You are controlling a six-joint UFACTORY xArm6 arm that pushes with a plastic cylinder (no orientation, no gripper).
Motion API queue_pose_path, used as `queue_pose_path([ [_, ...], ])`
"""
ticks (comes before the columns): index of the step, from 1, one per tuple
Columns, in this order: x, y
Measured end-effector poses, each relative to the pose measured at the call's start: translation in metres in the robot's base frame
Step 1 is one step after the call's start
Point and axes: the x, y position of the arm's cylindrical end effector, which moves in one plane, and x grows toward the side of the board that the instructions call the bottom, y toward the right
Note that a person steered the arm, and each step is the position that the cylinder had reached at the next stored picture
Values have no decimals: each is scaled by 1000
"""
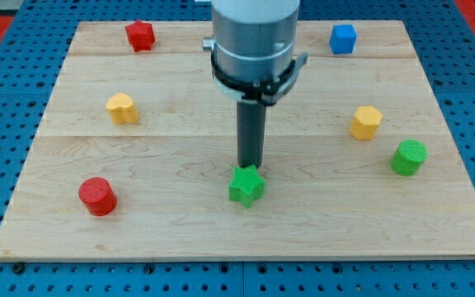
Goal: Put the green circle vertical below the hexagon
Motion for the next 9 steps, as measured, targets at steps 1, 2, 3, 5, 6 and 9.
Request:
queue_pose_path([
  [1, 18, 17],
  [2, -23, 23],
  [3, -55, 59],
  [5, -55, 92],
  [6, -55, 102],
  [9, -55, 110],
])
